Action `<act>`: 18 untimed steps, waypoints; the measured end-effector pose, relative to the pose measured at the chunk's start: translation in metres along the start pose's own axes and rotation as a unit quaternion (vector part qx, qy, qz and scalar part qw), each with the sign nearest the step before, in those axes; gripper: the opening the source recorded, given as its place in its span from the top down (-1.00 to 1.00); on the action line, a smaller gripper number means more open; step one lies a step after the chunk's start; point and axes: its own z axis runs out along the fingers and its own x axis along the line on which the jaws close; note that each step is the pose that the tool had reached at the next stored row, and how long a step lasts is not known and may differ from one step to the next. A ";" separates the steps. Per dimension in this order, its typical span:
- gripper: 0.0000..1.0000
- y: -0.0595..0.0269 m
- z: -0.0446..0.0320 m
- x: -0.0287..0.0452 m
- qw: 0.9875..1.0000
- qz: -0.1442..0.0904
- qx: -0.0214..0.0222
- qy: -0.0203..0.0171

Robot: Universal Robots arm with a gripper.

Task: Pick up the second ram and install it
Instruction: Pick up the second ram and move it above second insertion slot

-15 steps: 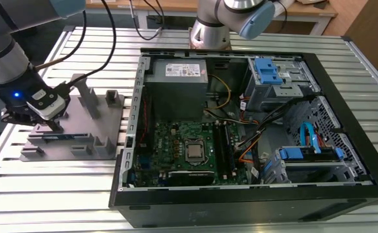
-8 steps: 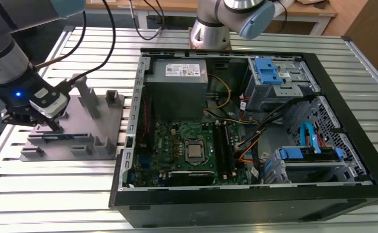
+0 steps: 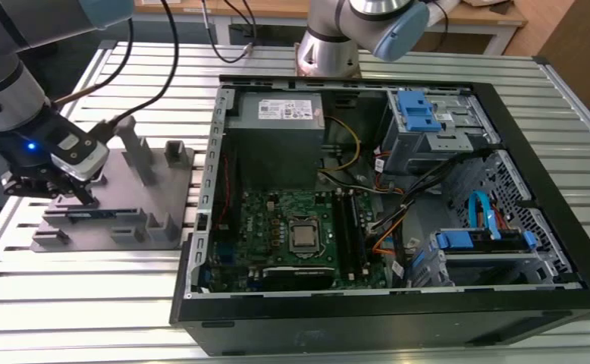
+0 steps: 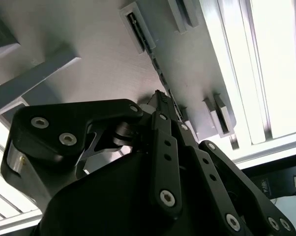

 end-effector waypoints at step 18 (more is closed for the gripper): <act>0.79 0.0000 0.0000 0.0000 0.996 -0.087 -0.002 0.003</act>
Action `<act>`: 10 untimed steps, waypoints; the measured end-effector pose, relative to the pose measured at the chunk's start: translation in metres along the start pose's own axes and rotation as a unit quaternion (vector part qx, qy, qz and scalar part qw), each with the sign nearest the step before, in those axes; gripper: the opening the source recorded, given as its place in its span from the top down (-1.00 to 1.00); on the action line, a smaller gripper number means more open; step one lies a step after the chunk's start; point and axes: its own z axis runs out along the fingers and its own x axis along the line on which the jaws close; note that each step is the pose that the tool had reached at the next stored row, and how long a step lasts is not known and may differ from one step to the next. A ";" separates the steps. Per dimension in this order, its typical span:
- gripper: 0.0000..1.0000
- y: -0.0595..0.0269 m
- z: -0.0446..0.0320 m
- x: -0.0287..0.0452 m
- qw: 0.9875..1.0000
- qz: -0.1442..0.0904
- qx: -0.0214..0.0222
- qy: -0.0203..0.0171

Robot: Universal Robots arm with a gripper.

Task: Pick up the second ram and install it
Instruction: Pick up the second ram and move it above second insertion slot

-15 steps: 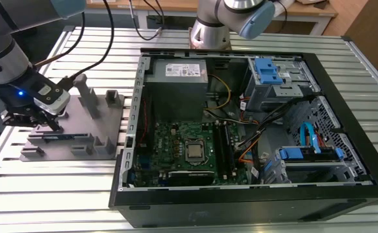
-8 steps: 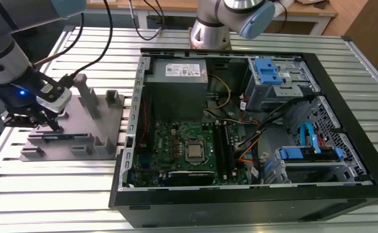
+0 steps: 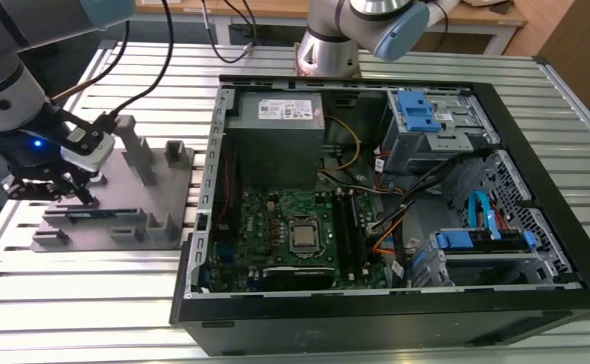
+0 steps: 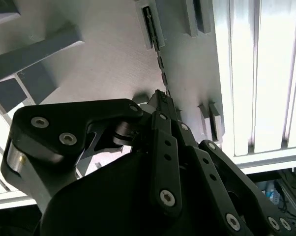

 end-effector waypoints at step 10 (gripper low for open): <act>0.79 0.0000 0.0000 0.0000 0.999 -0.051 -0.001 0.002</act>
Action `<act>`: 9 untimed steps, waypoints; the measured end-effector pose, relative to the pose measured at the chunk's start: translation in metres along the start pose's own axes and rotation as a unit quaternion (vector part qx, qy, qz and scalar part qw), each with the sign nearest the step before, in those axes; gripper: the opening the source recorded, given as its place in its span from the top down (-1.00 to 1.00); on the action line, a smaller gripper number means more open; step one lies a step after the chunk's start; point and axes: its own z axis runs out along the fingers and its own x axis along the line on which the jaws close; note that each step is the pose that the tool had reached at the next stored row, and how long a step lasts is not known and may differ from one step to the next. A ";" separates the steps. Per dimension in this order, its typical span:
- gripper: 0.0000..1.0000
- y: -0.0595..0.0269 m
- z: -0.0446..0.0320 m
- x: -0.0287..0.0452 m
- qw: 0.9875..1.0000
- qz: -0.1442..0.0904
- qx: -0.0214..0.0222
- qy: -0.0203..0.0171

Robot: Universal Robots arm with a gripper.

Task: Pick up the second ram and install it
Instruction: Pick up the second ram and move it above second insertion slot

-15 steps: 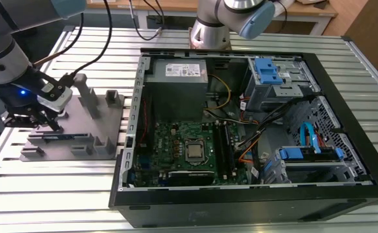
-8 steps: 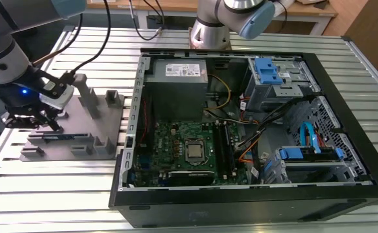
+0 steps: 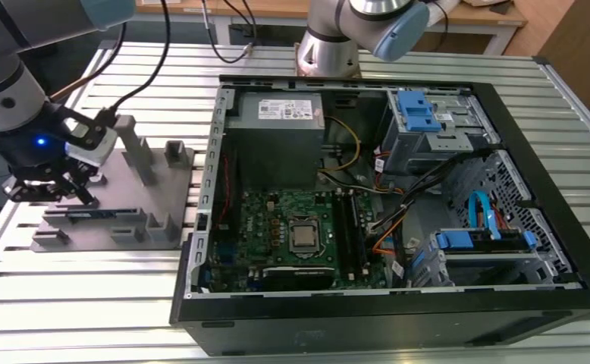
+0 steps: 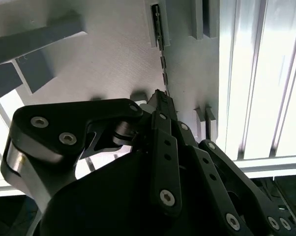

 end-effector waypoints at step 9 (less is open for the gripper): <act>0.79 0.0000 0.0000 0.0000 0.999 -0.041 -0.001 0.001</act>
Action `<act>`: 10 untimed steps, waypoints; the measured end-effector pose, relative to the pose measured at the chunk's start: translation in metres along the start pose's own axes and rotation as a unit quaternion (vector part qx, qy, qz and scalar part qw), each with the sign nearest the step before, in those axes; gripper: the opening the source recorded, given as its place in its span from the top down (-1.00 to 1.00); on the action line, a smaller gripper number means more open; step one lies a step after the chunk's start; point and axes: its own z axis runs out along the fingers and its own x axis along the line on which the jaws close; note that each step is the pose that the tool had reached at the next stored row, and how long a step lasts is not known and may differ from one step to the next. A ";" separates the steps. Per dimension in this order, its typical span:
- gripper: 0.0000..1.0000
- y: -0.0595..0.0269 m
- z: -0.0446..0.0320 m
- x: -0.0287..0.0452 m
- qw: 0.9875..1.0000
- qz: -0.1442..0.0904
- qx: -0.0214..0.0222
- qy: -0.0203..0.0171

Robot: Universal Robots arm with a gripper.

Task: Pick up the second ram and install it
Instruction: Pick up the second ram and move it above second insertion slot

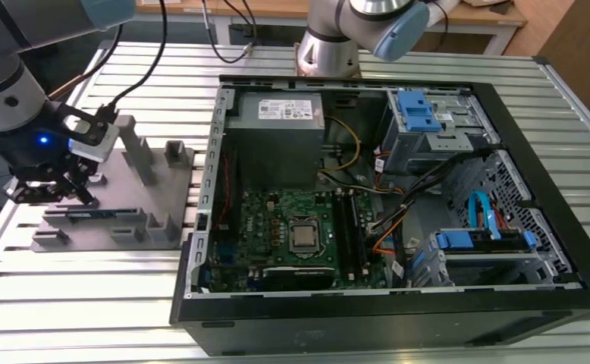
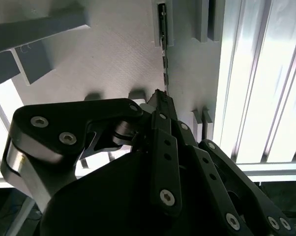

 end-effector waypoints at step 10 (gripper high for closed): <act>0.79 0.0000 0.0000 0.0000 0.999 -0.049 -0.001 0.001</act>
